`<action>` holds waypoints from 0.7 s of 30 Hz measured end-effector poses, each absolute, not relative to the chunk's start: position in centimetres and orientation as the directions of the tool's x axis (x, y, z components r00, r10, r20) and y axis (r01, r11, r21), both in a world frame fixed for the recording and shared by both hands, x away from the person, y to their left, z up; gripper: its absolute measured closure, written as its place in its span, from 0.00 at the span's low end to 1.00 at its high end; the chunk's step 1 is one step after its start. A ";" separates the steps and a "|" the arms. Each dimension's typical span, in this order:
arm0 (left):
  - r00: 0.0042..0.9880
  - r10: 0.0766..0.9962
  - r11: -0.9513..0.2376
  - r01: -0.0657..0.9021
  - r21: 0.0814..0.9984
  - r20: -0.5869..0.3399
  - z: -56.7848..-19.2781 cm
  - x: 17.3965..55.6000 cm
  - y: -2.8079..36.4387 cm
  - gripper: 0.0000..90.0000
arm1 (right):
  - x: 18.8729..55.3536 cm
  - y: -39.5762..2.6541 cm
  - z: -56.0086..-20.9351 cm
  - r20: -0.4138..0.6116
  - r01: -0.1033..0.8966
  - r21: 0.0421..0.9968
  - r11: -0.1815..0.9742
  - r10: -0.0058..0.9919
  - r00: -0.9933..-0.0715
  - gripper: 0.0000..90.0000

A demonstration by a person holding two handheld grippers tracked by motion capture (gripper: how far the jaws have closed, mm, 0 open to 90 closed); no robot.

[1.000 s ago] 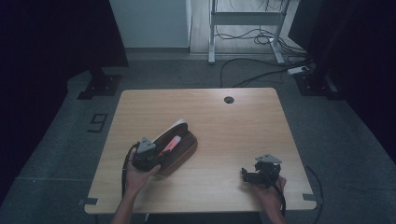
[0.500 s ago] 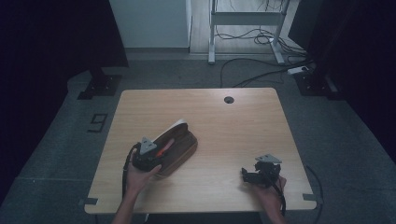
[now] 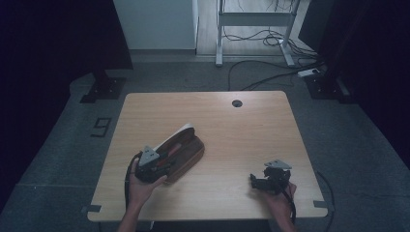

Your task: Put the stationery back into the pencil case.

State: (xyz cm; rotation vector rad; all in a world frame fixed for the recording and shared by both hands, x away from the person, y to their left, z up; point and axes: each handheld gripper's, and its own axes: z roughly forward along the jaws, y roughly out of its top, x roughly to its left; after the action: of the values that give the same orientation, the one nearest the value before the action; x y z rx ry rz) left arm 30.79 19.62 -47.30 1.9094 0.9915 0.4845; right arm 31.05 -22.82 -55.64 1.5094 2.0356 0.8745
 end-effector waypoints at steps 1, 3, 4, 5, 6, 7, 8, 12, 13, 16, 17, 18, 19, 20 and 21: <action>0.606 0.792 -0.259 0.444 0.858 -0.074 -47.2 30.6 19.6 0.62 | 31.0 -22.8 -55.6 0.011 0.665 0.720 0.197 0.956 -0.295 0.02; 0.617 0.781 -0.243 0.447 0.861 -0.100 -47.2 30.3 19.7 0.61 | 31.1 -22.8 -55.6 0.011 0.665 0.721 0.197 0.956 -0.294 0.02; 0.620 0.777 -0.238 0.449 0.861 -0.108 -47.3 30.1 19.7 0.60 | 31.0 -22.8 -55.6 0.010 0.665 0.720 0.198 0.955 -0.295 0.02; 0.620 0.775 -0.231 0.451 0.862 -0.117 -47.3 29.9 19.7 0.60 | 31.0 -22.8 -55.6 0.011 0.665 0.720 0.198 0.955 -0.295 0.02; 0.623 0.772 -0.227 0.453 0.862 -0.124 -47.4 29.8 19.7 0.59 | 31.1 -22.8 -55.6 0.011 0.665 0.721 0.197 0.956 -0.294 0.02; 0.625 0.770 -0.224 0.454 0.862 -0.130 -47.5 29.6 19.7 0.59 | 31.1 -22.8 -55.6 0.011 0.665 0.721 0.197 0.956 -0.294 0.02; 0.625 0.768 -0.219 0.458 0.862 -0.137 -47.6 29.4 19.7 0.58 | 31.1 -22.8 -55.6 0.011 0.665 0.721 0.197 0.956 -0.294 0.02; 0.627 0.762 -0.208 0.473 0.856 -0.161 -48.1 28.7 19.8 0.56 | 31.0 -22.8 -55.6 0.011 0.665 0.720 0.197 0.956 -0.295 0.02; 0.625 0.763 -0.204 0.477 0.855 -0.166 -48.2 28.6 19.8 0.56 | 31.0 -22.8 -55.6 0.011 0.665 0.720 0.197 0.956 -0.295 0.02; 0.620 0.764 -0.197 0.487 0.851 -0.178 -48.6 27.9 20.0 0.55 | 31.1 -22.8 -55.6 0.010 0.665 0.720 0.197 0.956 -0.295 0.02; 0.617 0.766 -0.195 0.488 0.851 -0.179 -48.7 27.8 20.0 0.54 | 31.1 -22.8 -55.6 0.011 0.666 0.720 0.197 0.956 -0.295 0.02; 0.613 0.768 -0.191 0.494 0.848 -0.184 -48.9 27.5 20.2 0.54 | 31.1 -22.8 -55.6 0.011 0.665 0.720 0.197 0.956 -0.295 0.02; 0.612 0.769 -0.190 0.497 0.846 -0.187 -49.1 27.3 20.3 0.54 | 31.1 -22.8 -55.6 0.011 0.666 0.720 0.197 0.956 -0.295 0.02; 0.608 0.771 -0.188 0.504 0.843 -0.191 -49.3 27.1 20.4 0.54 | 31.1 -22.8 -55.6 0.011 0.666 0.720 0.197 0.956 -0.294 0.02; 0.604 0.773 -0.188 0.510 0.840 -0.194 -49.6 26.9 20.5 0.54 | 31.1 -22.8 -55.6 0.012 0.665 0.721 0.196 0.956 -0.294 0.02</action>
State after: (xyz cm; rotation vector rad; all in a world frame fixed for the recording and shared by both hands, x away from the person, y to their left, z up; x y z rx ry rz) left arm 26.88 20.51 -49.55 1.8526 1.0332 0.3376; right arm 31.06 -22.81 -55.64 1.5099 2.0348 0.8761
